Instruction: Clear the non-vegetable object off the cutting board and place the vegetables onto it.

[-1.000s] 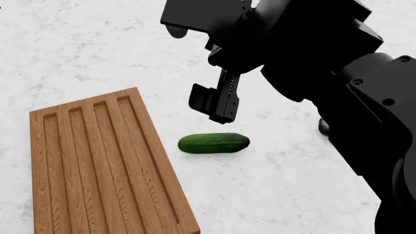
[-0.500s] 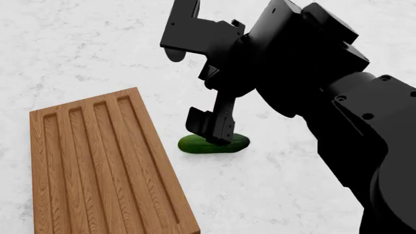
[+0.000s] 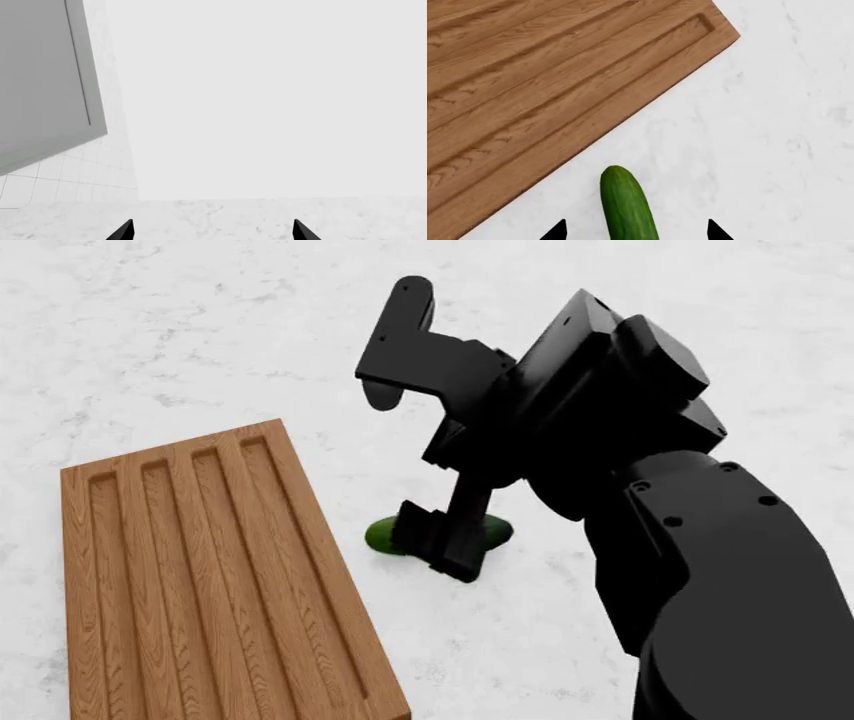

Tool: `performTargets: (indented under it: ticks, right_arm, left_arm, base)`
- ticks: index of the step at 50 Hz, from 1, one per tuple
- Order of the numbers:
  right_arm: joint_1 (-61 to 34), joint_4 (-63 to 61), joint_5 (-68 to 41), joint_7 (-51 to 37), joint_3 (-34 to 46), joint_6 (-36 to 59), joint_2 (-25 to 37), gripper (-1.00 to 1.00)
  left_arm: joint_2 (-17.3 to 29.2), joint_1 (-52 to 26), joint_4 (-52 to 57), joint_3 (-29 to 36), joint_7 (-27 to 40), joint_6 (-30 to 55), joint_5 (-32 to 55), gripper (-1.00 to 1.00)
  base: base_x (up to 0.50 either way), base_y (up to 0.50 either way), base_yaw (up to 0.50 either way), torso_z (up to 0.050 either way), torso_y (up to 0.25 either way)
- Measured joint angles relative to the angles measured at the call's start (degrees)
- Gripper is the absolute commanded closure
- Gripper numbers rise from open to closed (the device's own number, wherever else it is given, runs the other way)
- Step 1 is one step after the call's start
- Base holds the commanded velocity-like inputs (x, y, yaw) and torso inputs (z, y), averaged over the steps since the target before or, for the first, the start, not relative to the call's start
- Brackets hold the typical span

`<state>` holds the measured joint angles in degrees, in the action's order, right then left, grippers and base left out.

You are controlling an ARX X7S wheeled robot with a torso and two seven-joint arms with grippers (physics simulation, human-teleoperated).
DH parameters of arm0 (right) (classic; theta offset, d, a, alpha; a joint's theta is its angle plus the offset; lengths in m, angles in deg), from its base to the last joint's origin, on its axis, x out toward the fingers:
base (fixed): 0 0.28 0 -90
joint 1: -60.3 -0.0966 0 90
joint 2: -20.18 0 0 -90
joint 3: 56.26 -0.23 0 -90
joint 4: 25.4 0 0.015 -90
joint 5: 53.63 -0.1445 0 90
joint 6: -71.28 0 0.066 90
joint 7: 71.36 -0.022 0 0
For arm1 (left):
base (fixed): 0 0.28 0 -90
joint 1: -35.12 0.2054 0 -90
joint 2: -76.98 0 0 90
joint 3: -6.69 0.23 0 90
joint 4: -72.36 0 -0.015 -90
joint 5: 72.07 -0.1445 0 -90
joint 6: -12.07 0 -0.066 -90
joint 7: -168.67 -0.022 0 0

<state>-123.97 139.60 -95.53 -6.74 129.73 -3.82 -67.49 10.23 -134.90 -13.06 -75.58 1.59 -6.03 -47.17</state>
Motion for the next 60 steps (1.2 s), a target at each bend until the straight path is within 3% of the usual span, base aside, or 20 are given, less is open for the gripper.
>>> performTargets:
  ticks: [34, 35, 60]
  right_arm:
    - [7.6, 0.0, 30.7, 3.1, -32.1, 4.2, 2.5, -1.0]
    - [7.7, 0.0, 31.2, 3.2, -32.8, 4.3, 2.6, 1.0]
    - [5.5, 0.0, 37.4, 2.4, -40.1, 4.7, 3.3, 1.0]
  left_arm:
    - [-0.4, -0.8, -0.3, 1.2, 1.0, 0.0, 0.0, -1.0]
    - [-0.4, -0.8, -0.2, 1.1, 1.0, 0.1, 0.0, -1.0]
    - [0.2, -0.3, 3.4, -1.1, 2.2, 2.8, 1.5, -1.0]
  base:
    - [0.0, 0.0, 0.0, 0.0, 0.0]
    - [0.0, 0.0, 0.0, 0.0, 0.0]
    - [0.0, 0.0, 0.0, 0.0, 0.0]
